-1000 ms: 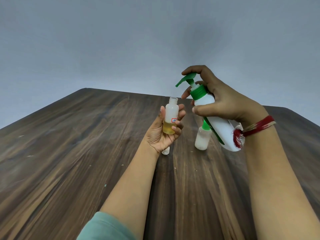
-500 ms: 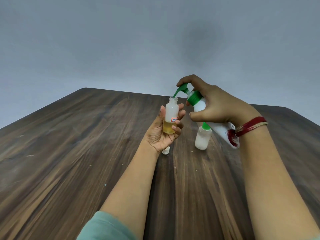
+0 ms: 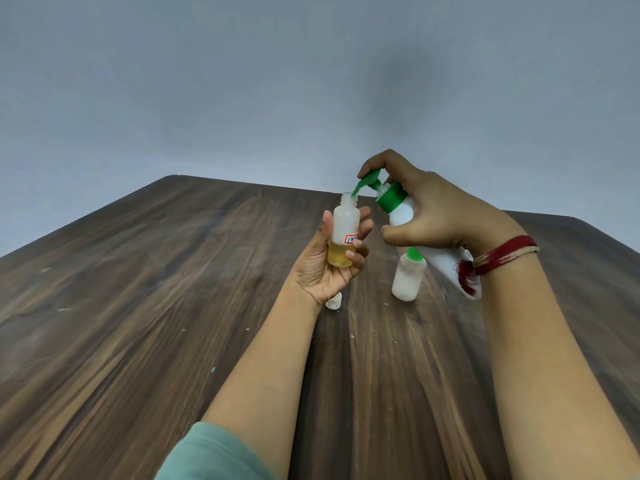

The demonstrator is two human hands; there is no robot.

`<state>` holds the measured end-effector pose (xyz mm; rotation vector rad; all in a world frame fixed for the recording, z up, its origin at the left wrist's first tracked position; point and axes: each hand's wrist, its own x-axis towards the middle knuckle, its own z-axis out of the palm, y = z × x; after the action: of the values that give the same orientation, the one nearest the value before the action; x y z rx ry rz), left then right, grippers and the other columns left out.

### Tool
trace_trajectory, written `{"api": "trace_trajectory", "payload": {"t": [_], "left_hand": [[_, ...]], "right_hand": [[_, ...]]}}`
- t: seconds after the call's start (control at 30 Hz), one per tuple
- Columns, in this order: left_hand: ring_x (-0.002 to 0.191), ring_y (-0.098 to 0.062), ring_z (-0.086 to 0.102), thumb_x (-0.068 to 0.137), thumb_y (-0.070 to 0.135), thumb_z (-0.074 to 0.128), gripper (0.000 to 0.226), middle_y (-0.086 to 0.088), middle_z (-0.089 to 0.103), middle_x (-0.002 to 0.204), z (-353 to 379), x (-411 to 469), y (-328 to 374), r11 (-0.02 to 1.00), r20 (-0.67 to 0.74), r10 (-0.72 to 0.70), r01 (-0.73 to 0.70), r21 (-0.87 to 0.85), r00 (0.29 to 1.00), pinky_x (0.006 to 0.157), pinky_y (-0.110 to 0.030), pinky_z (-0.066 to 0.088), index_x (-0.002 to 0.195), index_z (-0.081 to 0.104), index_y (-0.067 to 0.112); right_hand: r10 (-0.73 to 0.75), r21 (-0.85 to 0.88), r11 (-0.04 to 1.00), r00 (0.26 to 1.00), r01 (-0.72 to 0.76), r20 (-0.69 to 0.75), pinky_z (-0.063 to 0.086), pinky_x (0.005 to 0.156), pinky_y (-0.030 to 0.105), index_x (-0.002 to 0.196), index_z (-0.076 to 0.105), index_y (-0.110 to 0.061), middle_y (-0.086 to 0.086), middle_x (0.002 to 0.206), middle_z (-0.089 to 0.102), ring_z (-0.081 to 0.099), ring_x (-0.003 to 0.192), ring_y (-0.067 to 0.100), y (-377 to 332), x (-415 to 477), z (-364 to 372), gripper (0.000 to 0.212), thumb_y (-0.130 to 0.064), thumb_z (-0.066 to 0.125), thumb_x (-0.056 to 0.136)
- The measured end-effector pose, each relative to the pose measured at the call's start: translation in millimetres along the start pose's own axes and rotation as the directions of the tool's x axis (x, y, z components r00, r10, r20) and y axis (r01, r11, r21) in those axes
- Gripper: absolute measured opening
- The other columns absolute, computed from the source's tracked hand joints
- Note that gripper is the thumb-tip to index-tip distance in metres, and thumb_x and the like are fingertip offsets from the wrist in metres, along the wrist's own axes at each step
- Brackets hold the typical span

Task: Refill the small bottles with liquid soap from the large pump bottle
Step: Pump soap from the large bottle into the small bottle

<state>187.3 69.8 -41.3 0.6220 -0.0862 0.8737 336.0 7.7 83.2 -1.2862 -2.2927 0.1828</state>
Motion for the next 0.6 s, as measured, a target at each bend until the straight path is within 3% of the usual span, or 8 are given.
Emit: {"api": "trace_trajectory", "payload": {"t": [0.13, 0.23, 0.37, 0.6], "left_hand": [[0.061, -0.011, 0.062, 0.048, 0.027, 0.095, 0.065, -0.012, 0.072, 0.088, -0.3, 0.8, 0.1, 1.0, 0.005, -0.004, 0.004, -0.001, 1.0, 0.049, -0.018, 0.052, 0.103, 0.073, 0.001], [0.061, -0.01, 0.062, 0.049, 0.028, 0.095, 0.064, -0.011, 0.072, 0.089, -0.4, 1.2, 0.6, 1.0, 0.009, -0.003, 0.003, 0.005, 1.0, 0.049, -0.017, 0.052, 0.103, 0.073, 0.002], [0.061, -0.011, 0.062, 0.049, 0.026, 0.095, 0.064, -0.012, 0.072, 0.089, -0.5, 0.6, 0.5, 1.0, 0.01, -0.007, 0.008, -0.009, 1.0, 0.049, -0.019, 0.053, 0.104, 0.073, 0.001], [0.061, -0.012, 0.063, 0.049, 0.025, 0.095, 0.064, -0.013, 0.072, 0.09, -0.9, -0.1, 0.1, 1.0, 0.011, -0.007, 0.007, -0.02, 1.0, 0.049, -0.02, 0.053, 0.104, 0.072, 0.0]], "right_hand": [[0.0, 0.012, 1.0, 1.0, 0.0, -0.01, 0.042, 0.062, 0.024, 0.126, 0.04, -0.034, 0.013, 0.087, 0.057, 0.05, 0.071, 0.021, 0.6, 1.1, 1.6, 0.067, -0.007, 0.066, 0.071], [-0.002, 0.029, 1.0, 1.0, 0.003, -0.011, 0.041, 0.062, 0.018, 0.128, 0.039, -0.036, 0.003, 0.085, 0.055, 0.05, 0.072, 0.016, 1.4, 1.4, 1.4, 0.069, -0.019, 0.064, 0.065], [-0.004, 0.024, 1.0, 1.0, 0.004, -0.006, 0.042, 0.063, 0.02, 0.128, 0.04, -0.033, 0.004, 0.086, 0.054, 0.05, 0.073, 0.018, 1.0, -0.5, -0.5, 0.069, -0.005, 0.067, 0.071], [-0.011, 0.033, 0.999, 1.0, 0.011, -0.008, 0.039, 0.059, 0.015, 0.123, 0.042, -0.032, 0.001, 0.087, 0.053, 0.045, 0.065, 0.007, 4.0, -0.5, -0.7, 0.064, -0.003, 0.067, 0.072]]}}
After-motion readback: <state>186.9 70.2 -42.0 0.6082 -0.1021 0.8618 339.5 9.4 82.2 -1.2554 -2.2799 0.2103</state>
